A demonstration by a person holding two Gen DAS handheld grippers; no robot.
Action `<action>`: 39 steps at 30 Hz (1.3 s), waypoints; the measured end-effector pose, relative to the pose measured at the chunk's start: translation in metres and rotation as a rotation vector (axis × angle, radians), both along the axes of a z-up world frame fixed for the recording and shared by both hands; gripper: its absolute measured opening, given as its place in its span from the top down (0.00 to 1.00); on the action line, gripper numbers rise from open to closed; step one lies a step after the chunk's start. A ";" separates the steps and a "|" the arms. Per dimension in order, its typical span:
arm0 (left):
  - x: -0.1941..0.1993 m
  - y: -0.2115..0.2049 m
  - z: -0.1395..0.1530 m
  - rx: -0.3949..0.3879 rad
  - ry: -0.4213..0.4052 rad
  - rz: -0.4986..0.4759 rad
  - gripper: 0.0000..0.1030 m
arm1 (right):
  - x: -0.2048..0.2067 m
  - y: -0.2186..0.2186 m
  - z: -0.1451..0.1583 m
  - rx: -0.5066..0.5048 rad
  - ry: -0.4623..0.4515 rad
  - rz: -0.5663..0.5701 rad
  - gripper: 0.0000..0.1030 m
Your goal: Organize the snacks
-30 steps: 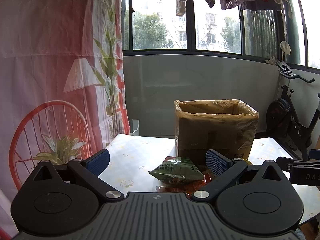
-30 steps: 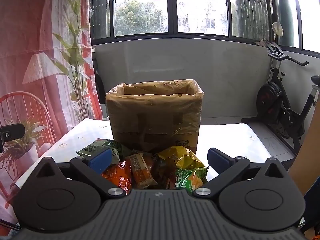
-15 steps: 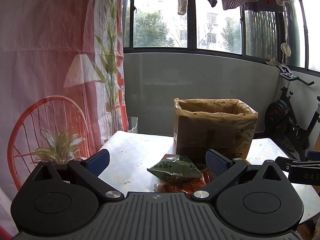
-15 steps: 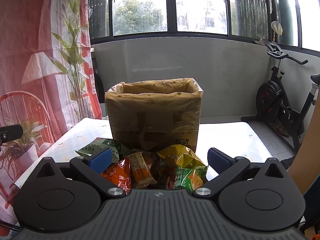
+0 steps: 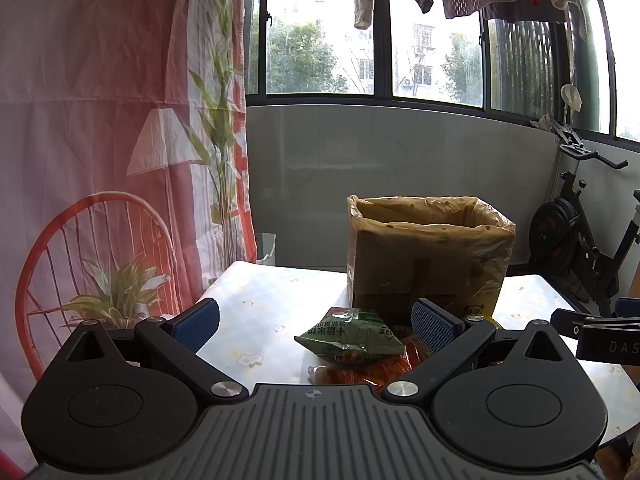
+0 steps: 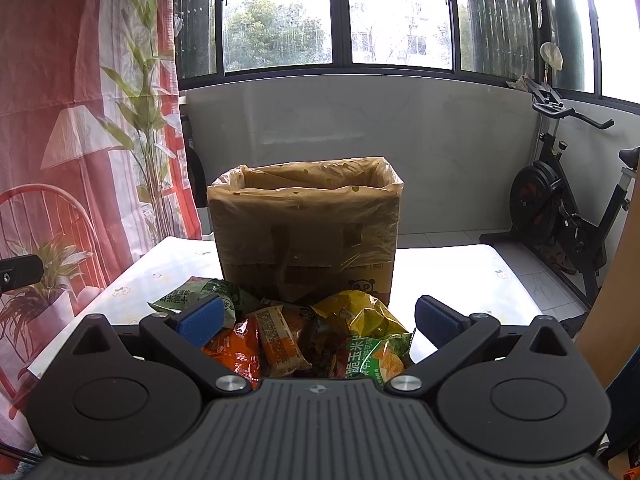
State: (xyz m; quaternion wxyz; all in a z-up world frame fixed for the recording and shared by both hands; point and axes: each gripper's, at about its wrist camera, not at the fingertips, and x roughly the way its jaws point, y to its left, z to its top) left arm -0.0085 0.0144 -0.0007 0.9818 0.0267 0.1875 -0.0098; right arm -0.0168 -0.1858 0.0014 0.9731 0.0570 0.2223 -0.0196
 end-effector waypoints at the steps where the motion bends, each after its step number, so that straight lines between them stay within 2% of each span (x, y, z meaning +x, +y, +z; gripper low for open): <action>1: 0.000 0.000 0.000 0.000 0.000 0.000 0.00 | 0.000 0.000 0.000 0.000 0.000 -0.001 0.00; 39: 0.005 0.001 -0.006 -0.002 0.021 0.001 0.00 | 0.001 -0.004 0.000 0.030 0.006 -0.001 0.00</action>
